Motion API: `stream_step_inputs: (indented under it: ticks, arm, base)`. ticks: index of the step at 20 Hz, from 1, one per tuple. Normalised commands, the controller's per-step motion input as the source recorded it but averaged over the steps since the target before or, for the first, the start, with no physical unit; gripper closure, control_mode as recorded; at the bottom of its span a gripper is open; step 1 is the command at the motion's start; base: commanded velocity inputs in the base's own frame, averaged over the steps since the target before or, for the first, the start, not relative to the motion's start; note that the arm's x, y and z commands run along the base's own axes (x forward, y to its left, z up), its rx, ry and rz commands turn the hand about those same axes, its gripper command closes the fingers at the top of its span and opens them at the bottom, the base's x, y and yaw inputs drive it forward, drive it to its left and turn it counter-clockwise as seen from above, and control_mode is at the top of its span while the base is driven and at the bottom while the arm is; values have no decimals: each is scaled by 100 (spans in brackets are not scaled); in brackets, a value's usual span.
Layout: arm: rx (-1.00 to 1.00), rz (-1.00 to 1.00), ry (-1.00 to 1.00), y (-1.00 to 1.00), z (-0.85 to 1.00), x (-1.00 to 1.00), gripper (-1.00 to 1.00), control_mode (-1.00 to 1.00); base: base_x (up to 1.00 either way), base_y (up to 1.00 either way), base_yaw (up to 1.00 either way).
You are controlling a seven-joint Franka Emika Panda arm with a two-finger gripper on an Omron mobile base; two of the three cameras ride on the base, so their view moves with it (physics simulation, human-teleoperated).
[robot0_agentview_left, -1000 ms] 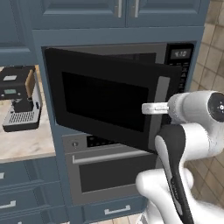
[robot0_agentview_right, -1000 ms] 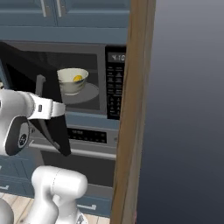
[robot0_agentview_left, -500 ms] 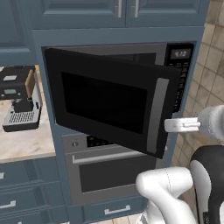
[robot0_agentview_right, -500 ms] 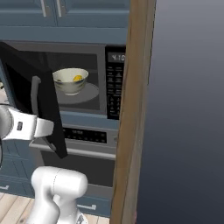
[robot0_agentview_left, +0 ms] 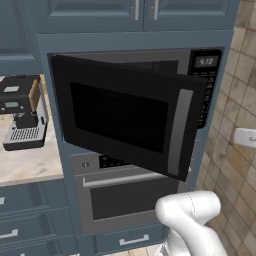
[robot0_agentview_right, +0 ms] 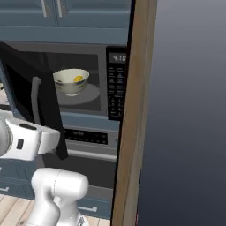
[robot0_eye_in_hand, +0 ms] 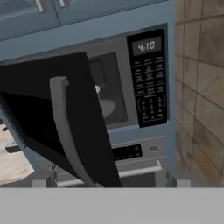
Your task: The microwave is finished heating the chicken drumstick and lemon. Take the bowl containing the food and place it on the dining counter.
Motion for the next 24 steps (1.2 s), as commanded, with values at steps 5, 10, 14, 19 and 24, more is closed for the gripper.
stream_step_inputs:
  ticks: [5, 10, 14, 19, 24]
  arm:
    - [33, -12, 18, -75, 20, 41, -100, -100]
    - [13, -17, 33, -33, -19, 76, -100, -100]
    - [13, -16, 17, -14, -86, 91, -100, -100]
    - [16, -10, 3, -23, -71, 89, -100, -100]
    - [15, -2, 0, 8, -34, 77, -100, -100]
  base:
    - [0, 0, 0]
    - [0, 0, 0]
    - [0, 0, 0]
    - [0, 0, 0]
    - [0, 0, 0]
